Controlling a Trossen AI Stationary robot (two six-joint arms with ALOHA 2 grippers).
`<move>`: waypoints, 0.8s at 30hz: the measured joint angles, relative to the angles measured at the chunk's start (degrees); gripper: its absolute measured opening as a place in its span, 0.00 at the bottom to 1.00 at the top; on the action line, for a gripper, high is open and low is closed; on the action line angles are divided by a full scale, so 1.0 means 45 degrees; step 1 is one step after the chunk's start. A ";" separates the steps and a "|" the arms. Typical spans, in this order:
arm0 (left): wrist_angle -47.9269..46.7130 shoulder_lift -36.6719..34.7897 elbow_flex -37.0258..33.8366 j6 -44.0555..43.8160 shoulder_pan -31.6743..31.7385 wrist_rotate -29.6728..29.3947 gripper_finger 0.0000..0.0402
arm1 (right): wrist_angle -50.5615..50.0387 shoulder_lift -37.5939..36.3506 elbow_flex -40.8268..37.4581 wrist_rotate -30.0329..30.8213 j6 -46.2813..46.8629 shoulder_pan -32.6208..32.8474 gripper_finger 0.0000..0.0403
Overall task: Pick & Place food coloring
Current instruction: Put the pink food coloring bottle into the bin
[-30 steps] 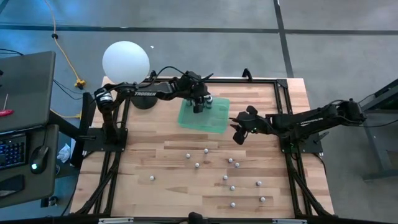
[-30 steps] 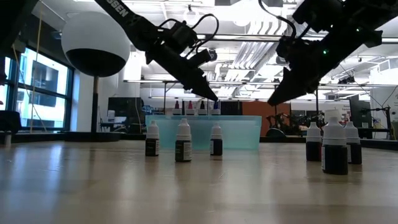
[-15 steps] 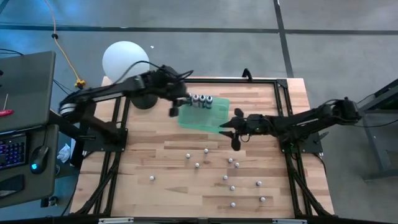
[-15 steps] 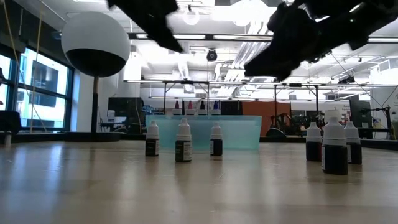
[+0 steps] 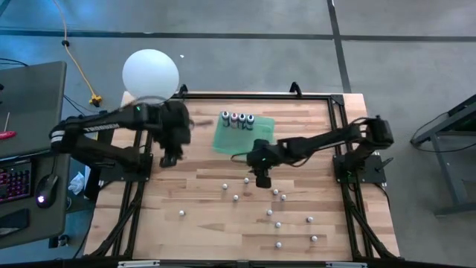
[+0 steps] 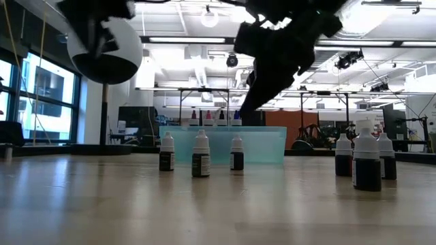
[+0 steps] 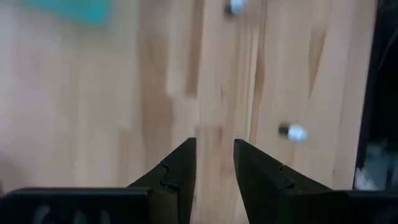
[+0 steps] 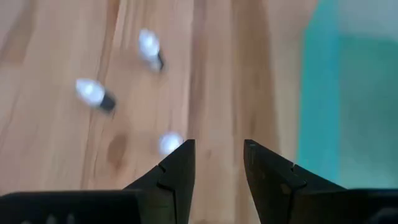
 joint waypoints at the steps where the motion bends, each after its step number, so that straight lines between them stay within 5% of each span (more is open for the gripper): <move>1: 0.0101 0.0003 -0.0354 -0.0241 -0.0483 -0.0070 0.26 | -0.0558 0.0202 0.0393 0.0051 -0.0173 0.0107 0.31; 10: 0.3172 0.0029 -0.2576 -0.0992 -0.3395 -0.1217 0.26 | -0.1282 0.1208 0.1968 -0.1010 -0.0510 0.0662 0.31; 24: 0.3359 0.0087 -0.2612 -0.0950 -0.3697 -0.1467 0.26 | -0.1141 0.3091 0.1975 -0.0779 -0.0069 0.0337 0.31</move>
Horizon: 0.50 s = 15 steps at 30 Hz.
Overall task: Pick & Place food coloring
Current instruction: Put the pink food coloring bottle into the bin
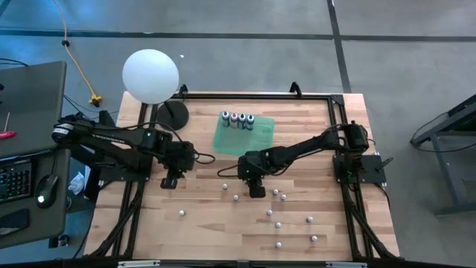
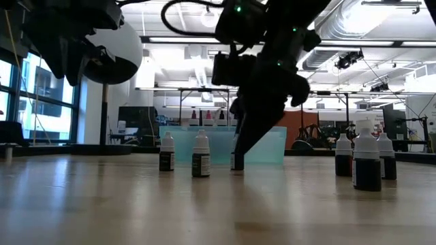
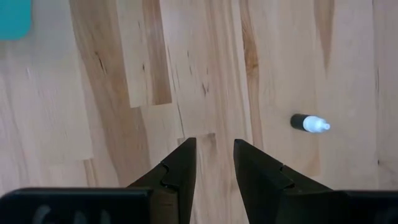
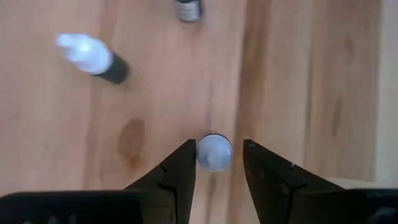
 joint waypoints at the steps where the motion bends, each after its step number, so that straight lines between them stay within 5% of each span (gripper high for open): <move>1: -0.0012 0.0003 0.0000 -0.0029 0.0000 0.0000 0.26 | 0.0008 0.0000 0.0000 -0.0013 -0.0046 -0.0070 0.31; 15: -0.0152 0.0005 0.0000 0.0190 0.0000 -0.0004 0.26 | 0.0040 -0.1088 -0.0010 -0.0273 0.1160 -0.1095 0.14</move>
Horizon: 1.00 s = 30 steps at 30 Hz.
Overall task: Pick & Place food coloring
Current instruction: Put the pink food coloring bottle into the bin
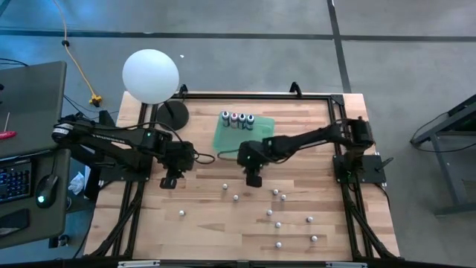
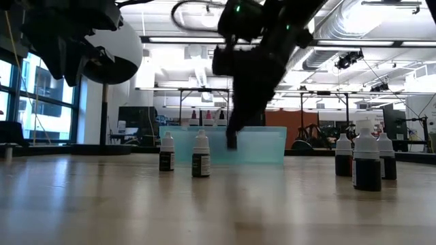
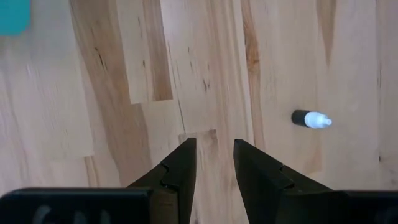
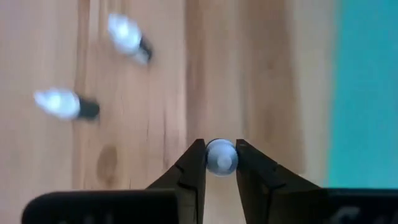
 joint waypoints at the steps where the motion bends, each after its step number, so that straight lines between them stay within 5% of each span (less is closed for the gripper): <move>1: 0.0005 0.0000 0.0000 0.0119 0.0000 -0.0062 0.26 | -0.0117 -0.0360 0.0000 0.0078 0.0192 -0.0094 0.14; 10: 0.0045 0.0000 0.0002 0.0452 0.0005 -0.1612 0.26 | -0.1593 -0.2850 0.0031 0.4984 -0.0238 -0.1487 0.16; 20: 0.0066 0.0000 0.0001 0.0443 0.0005 -0.1618 0.26 | -0.1839 -0.0890 -0.0013 0.3477 -0.0090 -0.4200 0.17; 30: 0.0049 0.0000 0.0005 0.0438 0.0005 -0.1628 0.26 | -0.0580 0.0156 0.0005 0.2658 -0.0823 -0.4992 0.17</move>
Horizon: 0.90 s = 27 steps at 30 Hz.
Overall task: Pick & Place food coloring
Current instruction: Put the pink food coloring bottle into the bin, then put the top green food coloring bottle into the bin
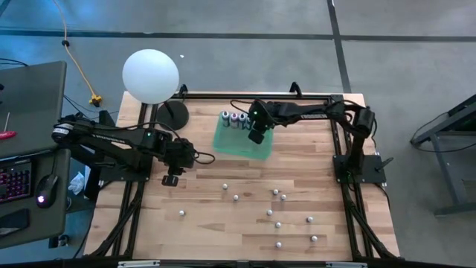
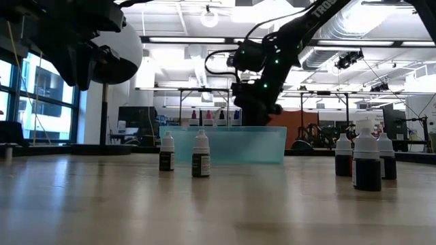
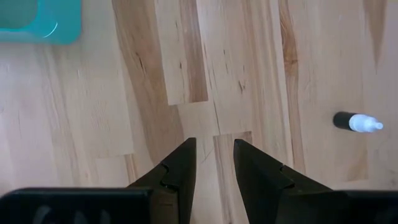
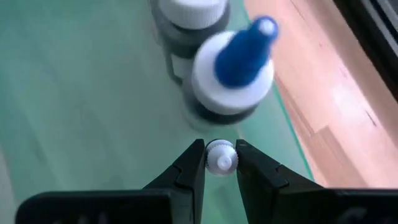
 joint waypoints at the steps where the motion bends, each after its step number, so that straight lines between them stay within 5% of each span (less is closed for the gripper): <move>1: -0.0010 0.0000 0.0000 0.0000 0.0000 0.0000 0.26 | -0.0004 0.0078 0.0000 0.0068 -0.0219 0.0003 0.18; 14: -0.0034 0.0005 0.0000 -0.0010 0.0000 -0.0005 0.26 | 0.0203 0.0108 0.0000 0.1061 -0.1126 0.0053 0.38; 20: -0.0014 0.0005 0.0000 -0.0010 0.0000 0.0063 0.26 | -0.1455 -0.1025 0.0704 0.0785 -0.0873 0.0888 0.41; 27: 0.0494 0.0005 0.0002 -0.0084 -0.0485 0.4057 0.26 | -0.1231 -0.2045 0.1006 0.0332 -0.0752 0.2610 0.37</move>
